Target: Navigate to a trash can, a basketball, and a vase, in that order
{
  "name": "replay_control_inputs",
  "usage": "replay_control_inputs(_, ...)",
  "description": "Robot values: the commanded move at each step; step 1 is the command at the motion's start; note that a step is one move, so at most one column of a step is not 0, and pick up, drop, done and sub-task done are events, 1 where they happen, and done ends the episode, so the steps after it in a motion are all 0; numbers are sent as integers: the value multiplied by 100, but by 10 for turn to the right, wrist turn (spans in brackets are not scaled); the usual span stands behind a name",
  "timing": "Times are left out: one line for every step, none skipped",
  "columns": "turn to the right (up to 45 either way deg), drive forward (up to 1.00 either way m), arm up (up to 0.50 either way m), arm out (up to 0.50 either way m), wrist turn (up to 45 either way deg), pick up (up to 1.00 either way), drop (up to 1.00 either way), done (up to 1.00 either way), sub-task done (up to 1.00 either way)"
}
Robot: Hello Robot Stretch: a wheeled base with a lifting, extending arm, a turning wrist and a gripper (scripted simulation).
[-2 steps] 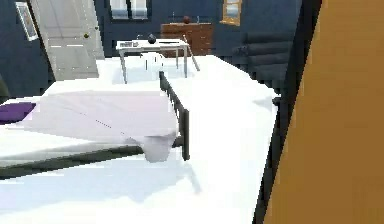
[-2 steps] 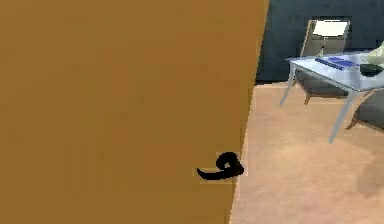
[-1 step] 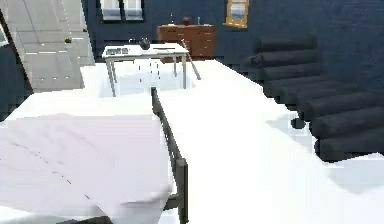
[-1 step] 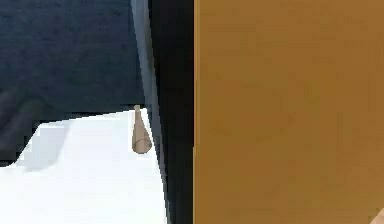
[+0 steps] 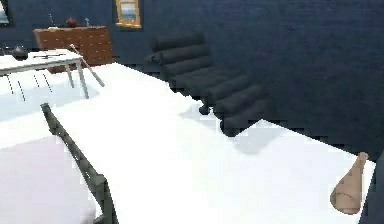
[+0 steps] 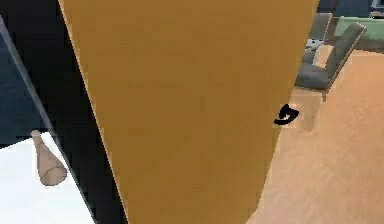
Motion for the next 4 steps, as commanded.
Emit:
replay_control_inputs(0,95,0,0,0,0,0,0,0)
replay_control_inputs(-300,0,0,0,0,0,0,0,0)
replay_control_inputs(0,100,0,0,0,0,0,0,0)
replay_control_inputs(-30,0,0,0,0,0,0,0,0)
